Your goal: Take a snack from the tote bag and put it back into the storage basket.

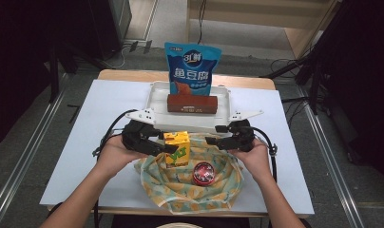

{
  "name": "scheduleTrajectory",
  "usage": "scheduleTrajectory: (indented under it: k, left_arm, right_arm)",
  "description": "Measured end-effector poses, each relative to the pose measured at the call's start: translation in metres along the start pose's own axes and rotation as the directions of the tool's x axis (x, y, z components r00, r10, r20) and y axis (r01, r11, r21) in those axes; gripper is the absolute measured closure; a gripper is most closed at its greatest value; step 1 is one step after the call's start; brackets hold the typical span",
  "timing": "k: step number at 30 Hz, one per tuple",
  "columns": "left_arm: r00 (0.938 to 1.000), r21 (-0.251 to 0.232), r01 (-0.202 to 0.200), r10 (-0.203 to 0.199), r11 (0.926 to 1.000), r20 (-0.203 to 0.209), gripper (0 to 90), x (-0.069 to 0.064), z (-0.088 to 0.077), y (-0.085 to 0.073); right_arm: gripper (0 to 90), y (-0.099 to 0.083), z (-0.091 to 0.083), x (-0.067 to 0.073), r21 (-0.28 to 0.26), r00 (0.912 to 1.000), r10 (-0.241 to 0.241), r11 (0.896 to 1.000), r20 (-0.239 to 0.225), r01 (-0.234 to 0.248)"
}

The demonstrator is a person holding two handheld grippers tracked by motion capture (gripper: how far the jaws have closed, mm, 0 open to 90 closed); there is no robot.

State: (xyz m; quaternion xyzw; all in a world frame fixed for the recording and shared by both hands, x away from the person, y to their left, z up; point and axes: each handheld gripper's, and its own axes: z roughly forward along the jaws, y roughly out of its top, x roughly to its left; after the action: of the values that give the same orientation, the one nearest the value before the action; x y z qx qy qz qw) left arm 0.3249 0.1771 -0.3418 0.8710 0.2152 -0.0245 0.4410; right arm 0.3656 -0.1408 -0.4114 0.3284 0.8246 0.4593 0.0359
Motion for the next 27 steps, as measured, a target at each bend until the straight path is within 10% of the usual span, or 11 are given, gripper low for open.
scheduleTrajectory:
  k: [27]
  left_arm:
    - [0.9998,-0.029,0.018,-0.019,0.9994,-0.005,50.8,0.025,-0.024,0.014]
  right_arm:
    - [33.2,-0.001,0.002,0.002,-0.004,0.9999,-0.006,1.0,-0.011,0.006]
